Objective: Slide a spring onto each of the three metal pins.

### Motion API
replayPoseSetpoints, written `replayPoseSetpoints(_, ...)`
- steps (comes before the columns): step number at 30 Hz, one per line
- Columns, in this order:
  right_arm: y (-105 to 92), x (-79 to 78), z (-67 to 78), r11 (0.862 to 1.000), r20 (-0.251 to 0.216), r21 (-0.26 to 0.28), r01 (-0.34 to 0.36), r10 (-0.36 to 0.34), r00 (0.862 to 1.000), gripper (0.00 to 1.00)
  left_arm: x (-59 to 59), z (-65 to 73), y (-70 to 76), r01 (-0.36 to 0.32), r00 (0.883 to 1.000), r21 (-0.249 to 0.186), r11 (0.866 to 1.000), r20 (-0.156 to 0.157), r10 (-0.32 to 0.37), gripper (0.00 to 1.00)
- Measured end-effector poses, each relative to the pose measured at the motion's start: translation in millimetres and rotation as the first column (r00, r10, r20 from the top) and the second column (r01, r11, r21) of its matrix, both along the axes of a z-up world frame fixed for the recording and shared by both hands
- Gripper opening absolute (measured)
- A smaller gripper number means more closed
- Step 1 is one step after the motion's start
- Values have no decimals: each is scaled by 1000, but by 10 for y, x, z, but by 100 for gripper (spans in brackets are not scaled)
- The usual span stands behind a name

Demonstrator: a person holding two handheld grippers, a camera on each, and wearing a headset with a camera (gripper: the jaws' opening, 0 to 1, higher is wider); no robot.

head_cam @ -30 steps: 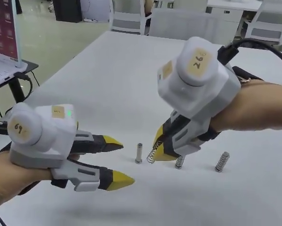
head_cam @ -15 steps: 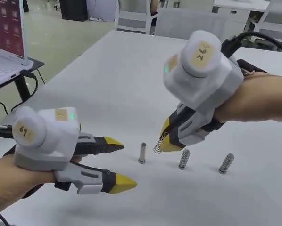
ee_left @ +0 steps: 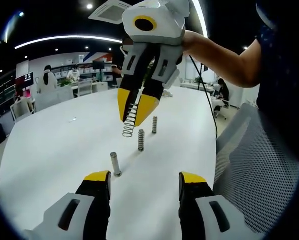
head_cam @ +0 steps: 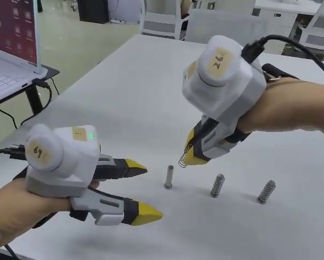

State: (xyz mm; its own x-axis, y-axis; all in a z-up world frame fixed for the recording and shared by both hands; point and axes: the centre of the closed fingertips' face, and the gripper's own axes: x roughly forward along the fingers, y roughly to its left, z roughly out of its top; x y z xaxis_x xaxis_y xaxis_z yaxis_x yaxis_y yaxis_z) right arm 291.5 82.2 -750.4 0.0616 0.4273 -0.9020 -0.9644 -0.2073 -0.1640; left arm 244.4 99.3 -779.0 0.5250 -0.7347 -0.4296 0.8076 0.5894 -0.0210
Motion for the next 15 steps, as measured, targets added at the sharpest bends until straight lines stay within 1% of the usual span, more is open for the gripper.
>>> replayPoseSetpoints(5, 75, 36, -54, 1000, -8, -10, -5, 5, 1000, 9, 3, -4, 16, -9, 1000, -6, 1000, -3, 9, 50)
replayPoseSetpoints(6, 89, 62, -78, 1000, -8, -15, -6, 6, 1000, 9, 8, 2, 19, -12, 1000, -8, 1000, -2, 12, 50)
replayPoseSetpoints(9, 109, 128, -118, 999, 6, -31, -9, 9, 1000, 9, 19, 6, 24, -17, 1000, -11, 1000, 0, 17, 51)
replayPoseSetpoints(15, 130, 121, -160, 999, -9, -39, -13, 13, 1000, 9, 34, -6, 42, -26, 1000, -9, 1000, 1, 26, 51)
